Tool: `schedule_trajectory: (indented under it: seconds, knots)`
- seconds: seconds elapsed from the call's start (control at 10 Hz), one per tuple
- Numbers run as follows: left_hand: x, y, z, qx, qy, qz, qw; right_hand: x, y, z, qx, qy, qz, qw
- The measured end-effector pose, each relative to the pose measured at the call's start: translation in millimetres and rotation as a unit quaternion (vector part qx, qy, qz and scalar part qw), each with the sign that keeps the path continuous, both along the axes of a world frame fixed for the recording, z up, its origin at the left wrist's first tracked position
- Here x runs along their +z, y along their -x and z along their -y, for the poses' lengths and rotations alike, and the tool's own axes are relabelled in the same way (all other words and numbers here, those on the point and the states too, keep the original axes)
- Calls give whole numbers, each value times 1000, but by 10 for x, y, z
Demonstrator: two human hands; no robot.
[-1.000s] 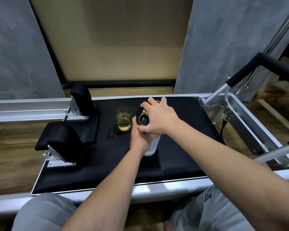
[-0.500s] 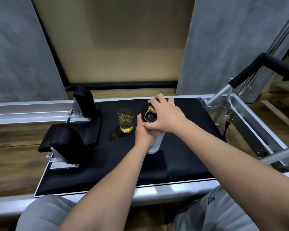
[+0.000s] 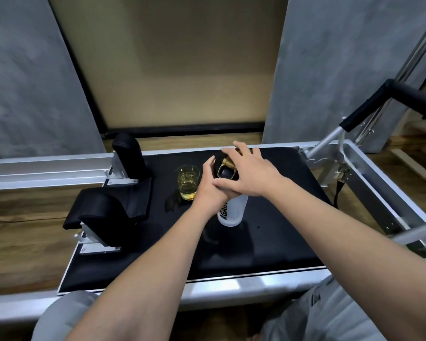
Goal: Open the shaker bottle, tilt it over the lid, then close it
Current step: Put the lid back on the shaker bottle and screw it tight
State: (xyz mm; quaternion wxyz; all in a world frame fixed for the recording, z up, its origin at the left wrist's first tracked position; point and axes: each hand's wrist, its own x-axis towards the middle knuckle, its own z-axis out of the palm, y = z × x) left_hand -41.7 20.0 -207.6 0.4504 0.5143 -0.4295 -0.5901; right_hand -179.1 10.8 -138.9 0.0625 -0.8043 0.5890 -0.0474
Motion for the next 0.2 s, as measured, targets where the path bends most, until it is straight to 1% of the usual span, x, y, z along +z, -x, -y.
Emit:
schedule_trajectory:
  seconds: [0.1,0.2]
  knots:
    - [241,-186,-63,-34,111,179,977,152,-2,-14,-13,18,-2,1000]
    - [462,-346,-29,-37,184,262,947,329,0,-6,-22,38,13,999]
